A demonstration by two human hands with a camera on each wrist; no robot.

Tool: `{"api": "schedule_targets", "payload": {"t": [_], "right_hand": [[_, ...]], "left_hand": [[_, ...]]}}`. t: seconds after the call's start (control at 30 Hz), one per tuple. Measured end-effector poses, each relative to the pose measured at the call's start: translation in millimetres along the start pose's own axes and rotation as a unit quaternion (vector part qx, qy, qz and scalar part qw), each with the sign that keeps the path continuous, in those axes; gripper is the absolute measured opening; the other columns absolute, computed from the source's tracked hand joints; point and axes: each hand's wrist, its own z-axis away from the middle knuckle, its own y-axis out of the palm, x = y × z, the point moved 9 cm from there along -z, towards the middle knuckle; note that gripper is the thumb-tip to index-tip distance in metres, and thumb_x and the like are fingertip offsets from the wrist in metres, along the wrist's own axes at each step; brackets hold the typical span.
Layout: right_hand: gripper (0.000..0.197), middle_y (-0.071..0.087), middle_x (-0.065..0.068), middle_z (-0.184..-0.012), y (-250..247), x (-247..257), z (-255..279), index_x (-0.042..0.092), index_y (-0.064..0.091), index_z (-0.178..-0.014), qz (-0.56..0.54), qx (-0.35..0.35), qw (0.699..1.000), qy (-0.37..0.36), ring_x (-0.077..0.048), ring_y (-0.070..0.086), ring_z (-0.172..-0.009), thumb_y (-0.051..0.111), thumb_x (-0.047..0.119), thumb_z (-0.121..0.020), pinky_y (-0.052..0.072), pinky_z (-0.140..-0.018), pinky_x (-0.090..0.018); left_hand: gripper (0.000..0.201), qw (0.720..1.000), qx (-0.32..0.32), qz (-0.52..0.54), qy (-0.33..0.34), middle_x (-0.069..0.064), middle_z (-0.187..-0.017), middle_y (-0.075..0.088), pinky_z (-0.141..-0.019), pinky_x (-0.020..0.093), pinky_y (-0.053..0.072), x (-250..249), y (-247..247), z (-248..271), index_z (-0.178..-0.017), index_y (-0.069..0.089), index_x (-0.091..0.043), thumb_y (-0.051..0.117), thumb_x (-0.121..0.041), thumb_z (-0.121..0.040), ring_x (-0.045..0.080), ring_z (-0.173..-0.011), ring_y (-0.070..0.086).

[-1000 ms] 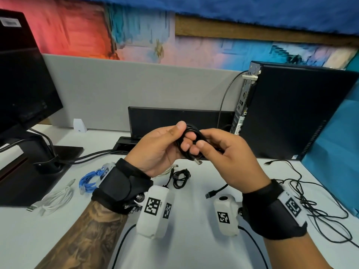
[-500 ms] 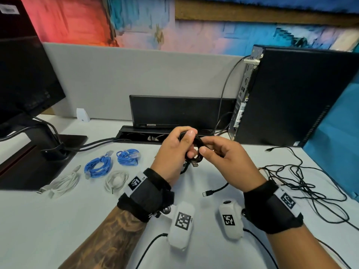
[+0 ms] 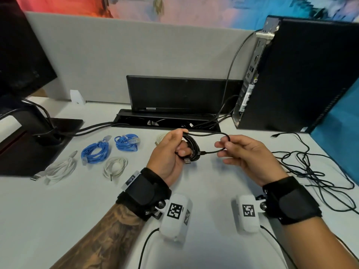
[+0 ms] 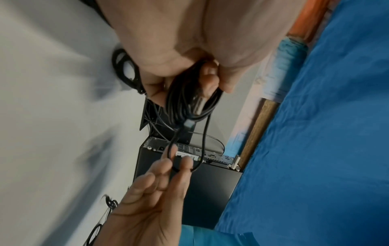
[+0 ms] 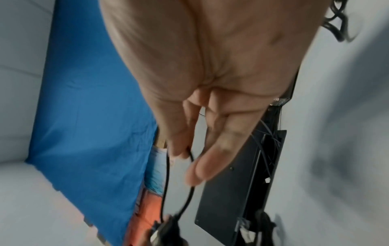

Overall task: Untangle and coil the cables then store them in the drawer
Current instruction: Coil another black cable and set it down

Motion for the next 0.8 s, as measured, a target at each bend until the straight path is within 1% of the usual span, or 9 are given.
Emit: {"api": "schedule_targets", "payload": {"t": [0.07,0.1,0.17,0.23,0.4,0.53,0.7,0.73,0.8], "right_hand": [[0.023,0.077,-0.017,-0.102,-6,-4,-1,0.006,0.07,-0.109,0.019,-0.044,0.999,0.006,-0.02,0.077,-0.082,0.07,0.017,-0.089,0.061,-0.064,-0.022],[0.02,0.077,-0.017,-0.101,-8,-6,-1,0.005,0.07,-0.11,0.026,-0.061,0.998,0.01,-0.02,0.077,-0.082,0.068,0.015,-0.092,0.06,-0.063,-0.022],[0.018,0.078,-0.015,-0.098,-10,-9,-1,0.007,0.07,-0.109,0.026,-0.077,0.997,0.015,-0.02,0.077,-0.081,0.067,0.016,-0.094,0.059,-0.062,-0.021],[0.016,0.078,-0.014,-0.096,-10,-9,0,0.008,0.07,-0.107,0.017,-0.083,0.996,0.017,-0.018,0.077,-0.079,0.066,0.017,-0.095,0.059,-0.061,-0.02],[0.012,0.078,-0.008,-0.089,4,-11,1,0.009,0.068,-0.106,-0.067,-0.053,0.995,0.052,-0.01,0.075,-0.072,0.059,0.014,-0.099,0.059,-0.06,-0.019],[0.013,0.077,-0.009,-0.087,14,-13,2,0.009,0.068,-0.108,-0.056,-0.032,0.997,0.051,-0.011,0.074,-0.068,0.058,0.013,-0.1,0.06,-0.06,-0.02],[0.015,0.075,-0.01,-0.086,22,-10,4,0.011,0.069,-0.109,-0.029,-0.02,0.999,0.035,-0.014,0.072,-0.066,0.058,0.014,-0.1,0.06,-0.062,-0.021],[0.015,0.075,-0.009,-0.086,23,-9,4,0.012,0.07,-0.109,-0.023,-0.022,0.999,0.025,-0.014,0.071,-0.066,0.057,0.012,-0.101,0.06,-0.063,-0.022],[0.018,0.074,-0.008,-0.087,24,-6,5,0.013,0.07,-0.111,-0.019,-0.035,0.999,0.0,-0.016,0.07,-0.067,0.055,0.01,-0.102,0.06,-0.065,-0.024]], "left_hand": [[0.018,1.0,0.007,0.001,-0.015,-0.006,-0.058,0.029,-0.057,0.016,0.037,4,-1,1,-0.096,0.058,-0.012,0.044,-0.021,-0.103,0.006,-0.051,0.031],[0.018,1.0,0.01,-0.002,-0.022,-0.006,-0.057,0.03,-0.057,0.017,0.037,8,-2,2,-0.096,0.058,-0.012,0.044,-0.021,-0.103,0.006,-0.051,0.031],[0.019,0.999,0.018,-0.006,-0.037,-0.006,-0.057,0.031,-0.065,0.021,0.033,14,-2,2,-0.099,0.058,-0.012,0.043,-0.023,-0.104,0.006,-0.05,0.032],[0.02,0.998,0.024,-0.002,-0.049,-0.006,-0.058,0.031,-0.068,0.025,0.028,19,-2,2,-0.102,0.058,-0.011,0.044,-0.024,-0.105,0.005,-0.05,0.033],[0.019,0.994,0.046,0.018,-0.095,-0.006,-0.057,0.03,-0.066,0.024,0.023,29,-1,3,-0.103,0.057,-0.011,0.046,-0.026,-0.103,0.004,-0.048,0.033],[0.021,0.983,0.097,0.036,-0.149,-0.007,-0.057,0.028,-0.061,0.02,0.031,36,11,14,-0.102,0.06,-0.014,0.05,-0.031,-0.096,0.003,-0.047,0.034],[0.021,0.977,0.117,0.054,-0.167,-0.007,-0.057,0.025,-0.056,0.019,0.043,35,19,19,-0.104,0.06,-0.015,0.05,-0.032,-0.095,0.003,-0.045,0.034],[0.021,0.975,0.124,0.046,-0.178,-0.007,-0.056,0.024,-0.056,0.018,0.04,36,19,20,-0.103,0.06,-0.016,0.051,-0.032,-0.094,0.002,-0.044,0.034],[0.018,0.965,0.154,0.019,-0.209,-0.008,-0.054,0.026,-0.056,0.016,0.024,41,22,25,-0.102,0.063,-0.019,0.054,-0.032,-0.095,0.001,-0.043,0.034]]}}
